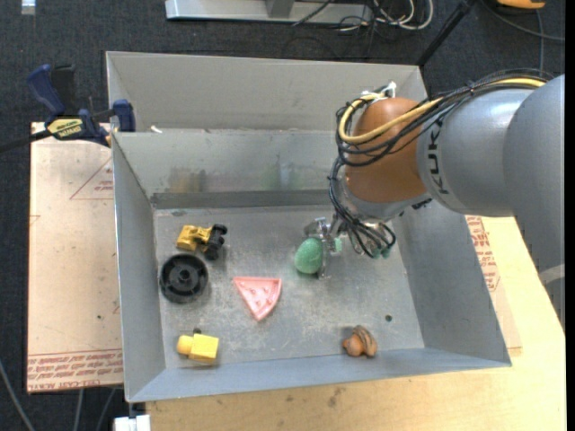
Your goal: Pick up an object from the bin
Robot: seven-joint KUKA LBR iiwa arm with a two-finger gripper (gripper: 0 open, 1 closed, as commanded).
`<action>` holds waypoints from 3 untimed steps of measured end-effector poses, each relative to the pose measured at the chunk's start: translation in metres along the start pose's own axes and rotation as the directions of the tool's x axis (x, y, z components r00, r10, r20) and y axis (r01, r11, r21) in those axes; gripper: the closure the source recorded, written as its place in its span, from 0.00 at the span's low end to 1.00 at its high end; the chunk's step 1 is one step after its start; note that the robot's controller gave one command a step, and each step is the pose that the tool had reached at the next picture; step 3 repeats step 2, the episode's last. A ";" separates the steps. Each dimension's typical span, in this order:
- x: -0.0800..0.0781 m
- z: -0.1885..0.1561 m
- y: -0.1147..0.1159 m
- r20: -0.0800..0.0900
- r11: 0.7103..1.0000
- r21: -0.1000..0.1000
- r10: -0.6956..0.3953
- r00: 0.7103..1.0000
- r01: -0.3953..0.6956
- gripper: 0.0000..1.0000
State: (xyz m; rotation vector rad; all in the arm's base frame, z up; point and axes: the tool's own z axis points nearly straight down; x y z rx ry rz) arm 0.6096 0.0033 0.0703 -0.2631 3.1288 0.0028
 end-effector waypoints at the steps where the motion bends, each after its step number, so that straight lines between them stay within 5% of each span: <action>1: 0.000 0.000 0.000 0.000 1.000 0.000 0.000 1.000 0.000 1.00; 2: -0.006 -0.208 0.006 0.000 1.000 0.001 -0.017 1.000 0.017 1.00; 3: -0.006 -0.208 0.006 0.000 1.000 0.001 -0.017 1.000 0.017 1.00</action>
Offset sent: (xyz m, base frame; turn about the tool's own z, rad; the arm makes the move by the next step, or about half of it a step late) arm 0.0063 0.0104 0.3382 -0.0316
